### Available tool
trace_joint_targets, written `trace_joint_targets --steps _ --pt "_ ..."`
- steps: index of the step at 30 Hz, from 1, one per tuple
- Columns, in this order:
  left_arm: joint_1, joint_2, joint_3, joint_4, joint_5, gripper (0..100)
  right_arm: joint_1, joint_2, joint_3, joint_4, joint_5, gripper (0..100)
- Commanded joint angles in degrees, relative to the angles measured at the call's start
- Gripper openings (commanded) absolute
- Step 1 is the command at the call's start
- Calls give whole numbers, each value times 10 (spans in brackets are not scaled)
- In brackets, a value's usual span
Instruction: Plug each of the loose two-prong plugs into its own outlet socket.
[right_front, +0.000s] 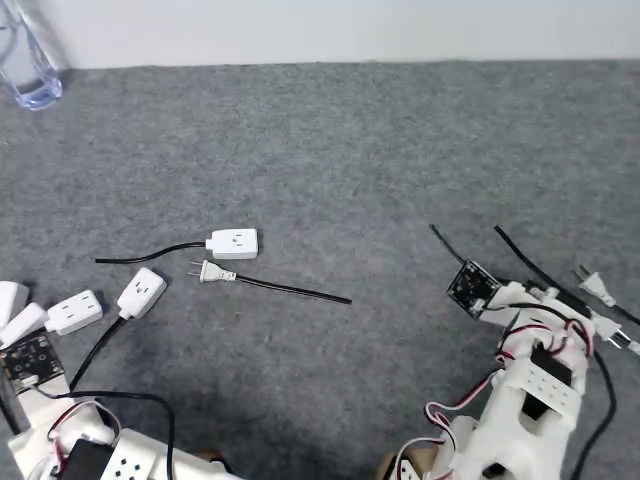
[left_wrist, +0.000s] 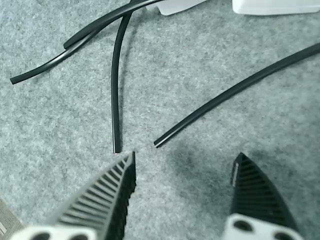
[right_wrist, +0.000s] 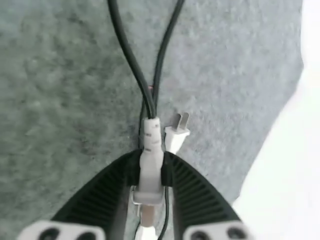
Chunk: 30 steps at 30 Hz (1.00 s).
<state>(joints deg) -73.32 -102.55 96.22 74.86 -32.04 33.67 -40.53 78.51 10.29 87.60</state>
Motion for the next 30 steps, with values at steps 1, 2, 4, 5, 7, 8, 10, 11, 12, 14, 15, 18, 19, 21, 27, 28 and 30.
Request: trace_joint_targets --steps 1,2,4,5,7,8,10,11,12,14,15,18,19,21,27,28,30 --pt "-2 0 -5 -4 0 295 10 -19 -3 -14 -45 8" --pt "-2 0 -5 -4 0 295 14 -19 -3 -14 -62 8" --pt "-2 0 -5 -4 0 295 32 -19 -1 -30 -97 8" --pt "-2 0 -5 -4 0 295 41 -18 4 -46 -113 8" --pt "-2 0 -5 -4 0 295 67 -18 21 -91 -130 8" --pt "-2 0 -5 -4 0 295 79 -18 34 -116 -129 8" --pt "-2 0 -5 -4 0 295 99 -18 64 -169 -128 10" --pt "-2 0 -5 -4 0 295 108 -18 79 -198 -128 12" --pt "-2 0 -5 -4 0 295 116 -18 94 -229 -128 12" --pt "-2 0 -5 -4 0 295 126 -19 120 -290 -128 20" --pt "-2 0 -5 -4 0 295 131 -19 134 -317 -128 40" --pt "-2 0 -5 -4 0 295 138 -20 168 -377 -124 181" --pt "-2 0 -5 -4 0 295 138 -19 171 -381 -123 240" --pt "-2 0 -5 -4 0 295 139 -19 171 -367 -122 333" --pt "-2 0 -5 -4 0 295 139 -24 170 -350 -120 314" --pt "-2 0 -5 -4 0 295 139 -24 170 -351 -120 306" --pt "-2 0 -5 -4 0 295 139 -24 170 -351 -120 301"
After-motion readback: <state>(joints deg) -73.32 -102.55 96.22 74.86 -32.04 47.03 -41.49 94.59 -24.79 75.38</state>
